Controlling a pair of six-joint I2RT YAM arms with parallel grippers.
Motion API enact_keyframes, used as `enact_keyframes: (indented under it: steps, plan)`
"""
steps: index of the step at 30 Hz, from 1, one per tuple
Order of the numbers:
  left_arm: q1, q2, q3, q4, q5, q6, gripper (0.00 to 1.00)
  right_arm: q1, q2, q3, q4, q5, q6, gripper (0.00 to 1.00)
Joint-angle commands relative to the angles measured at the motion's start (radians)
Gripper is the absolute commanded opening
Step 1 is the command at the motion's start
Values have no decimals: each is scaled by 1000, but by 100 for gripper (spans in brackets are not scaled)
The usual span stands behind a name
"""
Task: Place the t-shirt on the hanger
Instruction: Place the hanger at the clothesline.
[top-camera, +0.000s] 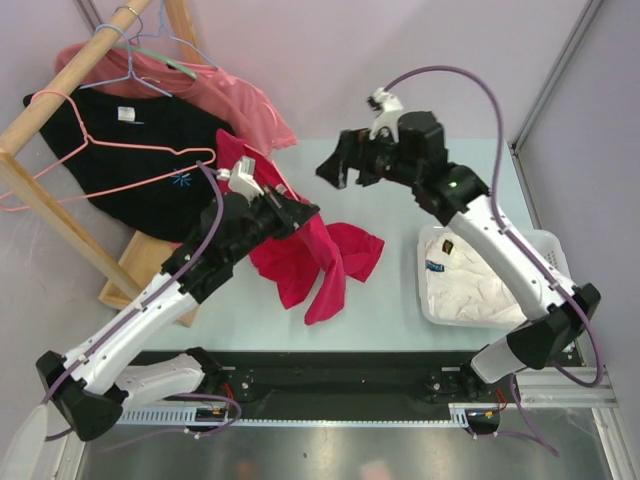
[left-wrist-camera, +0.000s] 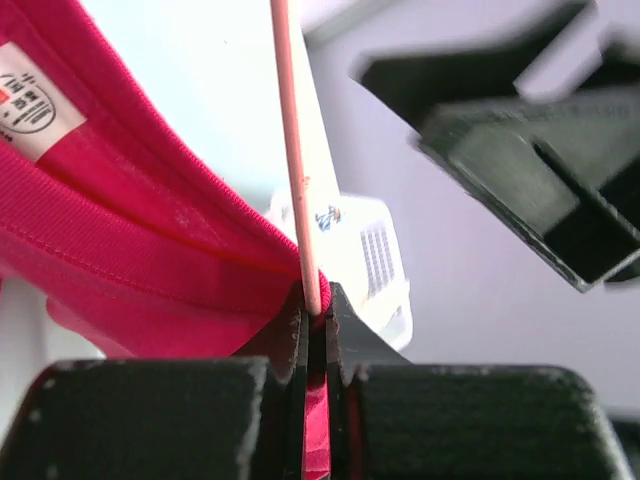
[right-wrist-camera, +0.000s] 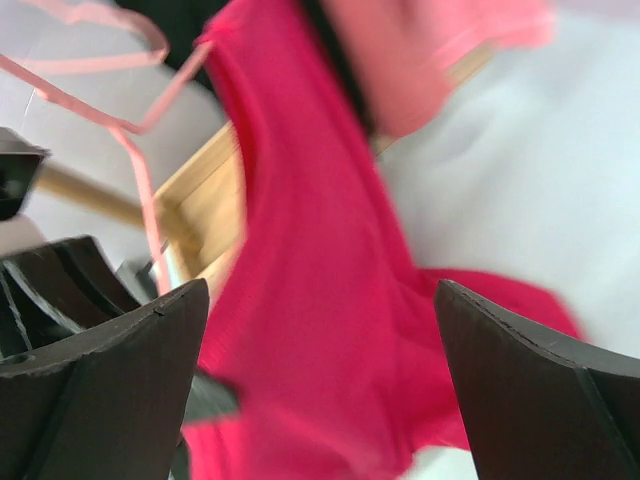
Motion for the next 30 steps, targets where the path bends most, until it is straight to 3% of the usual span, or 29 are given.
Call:
enact_keyframes:
  steps: [1,6,9,17,21,30]
  plan:
    - [18,80,180,-29,-156,-42,0,-88,-88,-11,4,13,-37,100]
    - [33,187,309,-30,-214,-57,0,-139,-148,-31,-14,8,-54,100]
    - [47,233,384,-112,-270,-109,0,-159,-168,-37,-30,10,-77,100]
    - [67,212,387,-264,-239,-220,0,-189,-219,-63,-48,14,-110,100]
    - [57,155,360,-321,-291,-223,0,-191,-222,-72,-60,11,-113,100]
    - [108,161,447,-278,-426,-171,0,-163,-203,-66,-45,6,-111,100]
